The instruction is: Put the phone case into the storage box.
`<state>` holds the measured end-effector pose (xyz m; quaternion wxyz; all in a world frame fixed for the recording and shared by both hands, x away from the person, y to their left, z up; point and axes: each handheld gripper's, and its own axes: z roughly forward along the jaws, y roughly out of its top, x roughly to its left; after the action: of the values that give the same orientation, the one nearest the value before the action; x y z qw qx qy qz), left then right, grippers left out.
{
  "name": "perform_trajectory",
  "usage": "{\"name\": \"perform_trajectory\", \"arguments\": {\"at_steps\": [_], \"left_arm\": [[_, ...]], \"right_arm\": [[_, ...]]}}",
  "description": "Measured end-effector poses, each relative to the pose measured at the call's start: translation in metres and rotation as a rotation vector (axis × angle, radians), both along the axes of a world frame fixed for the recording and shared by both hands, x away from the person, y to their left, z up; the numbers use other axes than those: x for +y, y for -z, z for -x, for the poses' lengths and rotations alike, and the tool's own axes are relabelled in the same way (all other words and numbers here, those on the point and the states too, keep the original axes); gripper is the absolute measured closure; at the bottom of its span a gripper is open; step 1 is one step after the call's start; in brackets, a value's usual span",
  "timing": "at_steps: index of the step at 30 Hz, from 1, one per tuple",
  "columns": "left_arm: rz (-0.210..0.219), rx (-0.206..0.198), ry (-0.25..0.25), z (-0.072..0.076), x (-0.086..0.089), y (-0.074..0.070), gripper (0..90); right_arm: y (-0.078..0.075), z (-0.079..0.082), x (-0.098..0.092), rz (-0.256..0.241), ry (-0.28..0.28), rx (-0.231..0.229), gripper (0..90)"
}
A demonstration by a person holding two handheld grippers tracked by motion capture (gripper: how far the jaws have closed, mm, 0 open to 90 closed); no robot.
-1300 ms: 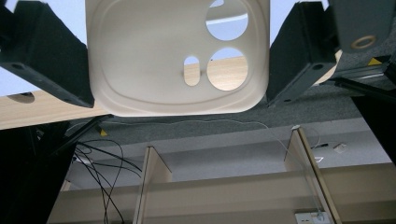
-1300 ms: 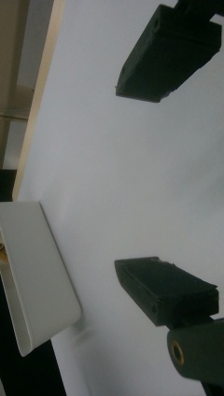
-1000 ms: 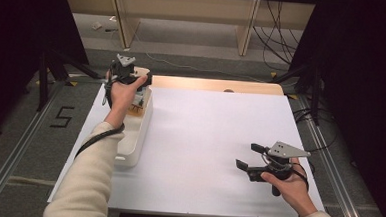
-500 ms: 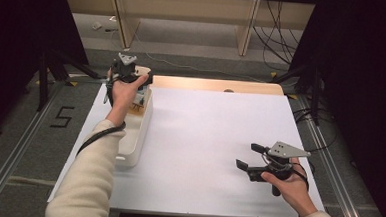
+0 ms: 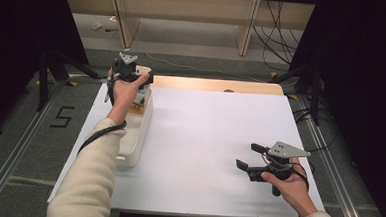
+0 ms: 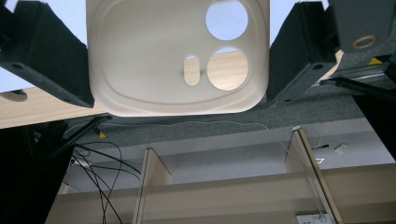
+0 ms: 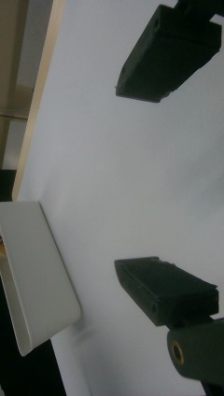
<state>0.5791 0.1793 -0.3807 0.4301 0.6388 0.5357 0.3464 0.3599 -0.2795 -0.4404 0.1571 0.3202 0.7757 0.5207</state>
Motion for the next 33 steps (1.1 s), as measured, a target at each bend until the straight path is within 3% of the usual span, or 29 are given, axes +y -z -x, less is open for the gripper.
{"name": "perform_trajectory", "arguments": {"at_steps": [33], "left_arm": [[-0.003,0.027,-0.011,-0.0090,0.0006,0.0062,10.9]], "right_arm": [[0.0003,-0.0003,-0.0001,-0.001,-0.001,0.001,15.3]]}}
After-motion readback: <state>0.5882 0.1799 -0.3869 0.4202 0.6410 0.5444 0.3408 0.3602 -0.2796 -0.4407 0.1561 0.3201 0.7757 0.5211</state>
